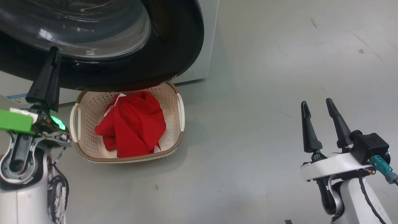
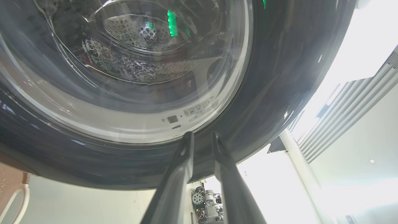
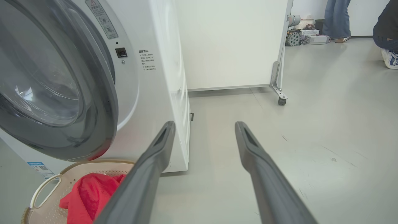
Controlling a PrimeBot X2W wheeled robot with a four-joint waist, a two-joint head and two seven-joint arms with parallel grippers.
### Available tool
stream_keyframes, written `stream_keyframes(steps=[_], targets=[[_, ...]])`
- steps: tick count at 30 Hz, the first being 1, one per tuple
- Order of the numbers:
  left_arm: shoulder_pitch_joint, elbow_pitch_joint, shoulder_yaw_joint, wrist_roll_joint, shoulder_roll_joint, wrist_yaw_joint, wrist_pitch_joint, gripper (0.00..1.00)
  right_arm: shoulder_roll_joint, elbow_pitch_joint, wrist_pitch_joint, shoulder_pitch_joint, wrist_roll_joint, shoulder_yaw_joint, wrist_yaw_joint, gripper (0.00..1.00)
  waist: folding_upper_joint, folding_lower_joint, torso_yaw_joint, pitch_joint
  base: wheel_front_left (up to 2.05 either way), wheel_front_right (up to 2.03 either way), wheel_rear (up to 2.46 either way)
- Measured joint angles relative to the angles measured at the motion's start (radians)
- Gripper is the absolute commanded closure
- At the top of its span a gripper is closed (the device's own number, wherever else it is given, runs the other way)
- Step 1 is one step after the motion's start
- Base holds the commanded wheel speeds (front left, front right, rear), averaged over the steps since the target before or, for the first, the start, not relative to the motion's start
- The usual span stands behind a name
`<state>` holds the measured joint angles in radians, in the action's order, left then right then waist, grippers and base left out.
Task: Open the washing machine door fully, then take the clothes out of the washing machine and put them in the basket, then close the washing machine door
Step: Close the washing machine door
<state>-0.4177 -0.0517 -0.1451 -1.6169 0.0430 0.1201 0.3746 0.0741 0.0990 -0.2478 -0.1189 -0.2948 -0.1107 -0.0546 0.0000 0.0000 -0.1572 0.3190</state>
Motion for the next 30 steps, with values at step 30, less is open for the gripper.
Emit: stream_keyframes(steps=[30], targets=[[0.499,0.188,0.191,1.021,0.222,-0.002,-0.422,0.0,0.018,0.026,0.0,0.153,0.041,0.01,0.006,0.0,0.0,-0.0001,0.136,-0.268,0.0,0.0,0.0]])
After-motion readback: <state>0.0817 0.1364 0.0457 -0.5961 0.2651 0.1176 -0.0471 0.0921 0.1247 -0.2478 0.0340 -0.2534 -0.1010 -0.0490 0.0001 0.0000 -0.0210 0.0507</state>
